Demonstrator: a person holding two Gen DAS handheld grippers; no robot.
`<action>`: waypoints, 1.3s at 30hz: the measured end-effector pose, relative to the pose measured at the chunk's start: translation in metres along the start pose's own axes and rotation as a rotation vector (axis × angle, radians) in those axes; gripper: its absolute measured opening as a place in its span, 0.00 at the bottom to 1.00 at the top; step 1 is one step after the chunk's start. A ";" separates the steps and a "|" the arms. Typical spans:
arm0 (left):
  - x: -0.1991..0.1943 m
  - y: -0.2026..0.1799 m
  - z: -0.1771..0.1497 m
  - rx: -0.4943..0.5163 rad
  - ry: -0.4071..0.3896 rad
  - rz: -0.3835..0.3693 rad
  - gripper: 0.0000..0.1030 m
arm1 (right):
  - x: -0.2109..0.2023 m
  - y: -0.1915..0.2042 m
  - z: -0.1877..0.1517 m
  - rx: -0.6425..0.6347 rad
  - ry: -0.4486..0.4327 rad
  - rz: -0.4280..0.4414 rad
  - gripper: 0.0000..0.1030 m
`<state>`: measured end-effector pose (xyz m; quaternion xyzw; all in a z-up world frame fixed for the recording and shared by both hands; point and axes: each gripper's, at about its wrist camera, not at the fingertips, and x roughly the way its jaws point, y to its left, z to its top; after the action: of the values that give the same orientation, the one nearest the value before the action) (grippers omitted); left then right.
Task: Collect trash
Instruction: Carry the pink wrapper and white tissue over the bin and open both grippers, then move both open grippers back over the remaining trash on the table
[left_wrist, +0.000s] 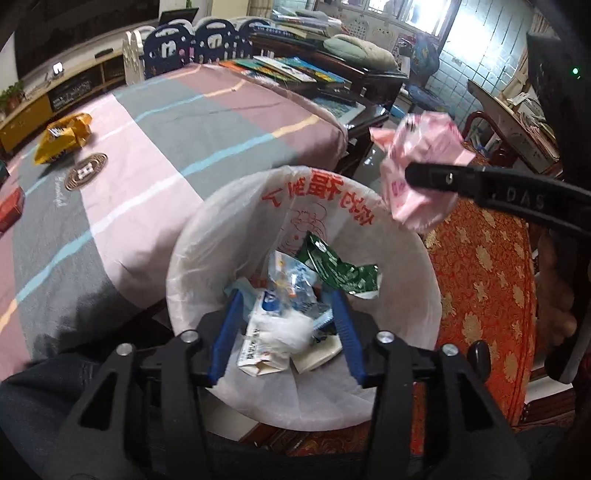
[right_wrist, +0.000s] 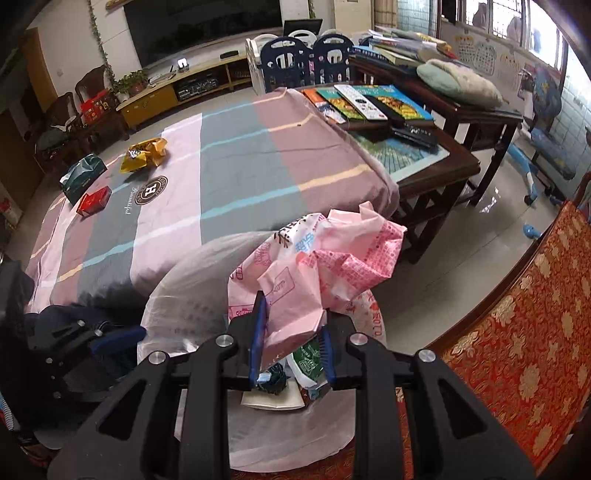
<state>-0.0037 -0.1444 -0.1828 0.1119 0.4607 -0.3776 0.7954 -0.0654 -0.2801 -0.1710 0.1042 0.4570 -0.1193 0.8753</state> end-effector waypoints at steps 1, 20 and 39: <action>-0.003 0.000 0.002 0.004 -0.007 0.011 0.55 | 0.002 0.000 -0.001 0.002 0.009 0.004 0.26; -0.005 0.008 0.004 -0.001 -0.016 0.073 0.62 | 0.006 -0.002 0.001 0.035 0.020 0.011 0.44; -0.114 0.235 -0.046 -0.731 -0.369 0.568 0.71 | 0.099 0.168 0.088 -0.130 0.026 0.191 0.50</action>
<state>0.0984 0.0989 -0.1549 -0.1219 0.3660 0.0269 0.9222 0.1090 -0.1571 -0.1908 0.0918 0.4632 -0.0041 0.8815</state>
